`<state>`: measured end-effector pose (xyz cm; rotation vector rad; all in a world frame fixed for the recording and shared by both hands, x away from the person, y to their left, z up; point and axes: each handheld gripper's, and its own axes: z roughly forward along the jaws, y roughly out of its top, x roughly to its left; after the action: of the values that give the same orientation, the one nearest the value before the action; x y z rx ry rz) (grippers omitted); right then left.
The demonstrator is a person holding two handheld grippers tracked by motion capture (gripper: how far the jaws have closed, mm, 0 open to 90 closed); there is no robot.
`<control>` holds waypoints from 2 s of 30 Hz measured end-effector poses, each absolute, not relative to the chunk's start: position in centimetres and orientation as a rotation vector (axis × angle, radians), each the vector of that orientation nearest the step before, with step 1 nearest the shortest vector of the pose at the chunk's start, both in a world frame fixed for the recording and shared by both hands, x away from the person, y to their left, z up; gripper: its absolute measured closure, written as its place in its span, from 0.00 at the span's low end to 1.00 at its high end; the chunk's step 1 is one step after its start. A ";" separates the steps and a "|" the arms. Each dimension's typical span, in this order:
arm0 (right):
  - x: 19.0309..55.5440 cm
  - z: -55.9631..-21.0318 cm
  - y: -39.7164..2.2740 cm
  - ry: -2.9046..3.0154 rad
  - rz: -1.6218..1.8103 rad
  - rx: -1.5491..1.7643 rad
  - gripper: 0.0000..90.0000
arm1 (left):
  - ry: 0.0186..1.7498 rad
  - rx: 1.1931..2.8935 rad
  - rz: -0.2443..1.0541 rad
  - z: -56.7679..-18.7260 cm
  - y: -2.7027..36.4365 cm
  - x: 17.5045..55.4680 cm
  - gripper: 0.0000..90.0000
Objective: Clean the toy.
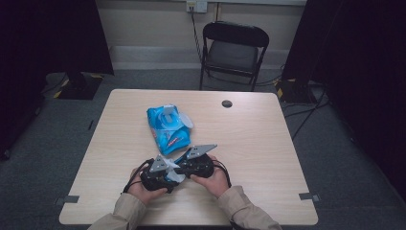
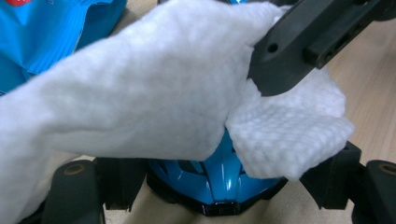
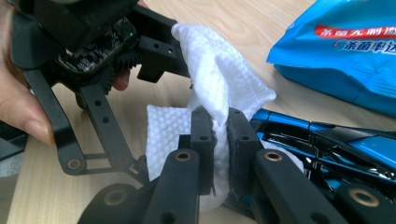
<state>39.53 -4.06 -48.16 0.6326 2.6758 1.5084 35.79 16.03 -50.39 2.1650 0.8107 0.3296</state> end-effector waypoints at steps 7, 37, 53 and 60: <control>39.8 -48.0 -4.4 2.683 1.479 0.620 0.93 | 0.811 2.165 0.329 -50.4 16.0 35.8 0.28; 42.5 -47.4 -8.1 2.554 1.410 0.833 0.93 | 0.811 2.164 0.328 -50.4 16.0 35.8 0.28; 43.8 -47.5 -9.5 2.521 1.365 0.889 0.93 | 0.816 2.165 0.329 -50.4 16.0 35.7 0.28; 44.4 -47.5 -10.1 2.497 1.343 0.921 0.93 | 0.821 2.161 0.328 -50.4 16.1 35.6 0.28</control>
<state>44.44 -10.12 -47.48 0.9214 2.4974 1.3430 35.64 16.06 -50.40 2.1611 0.8212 0.3282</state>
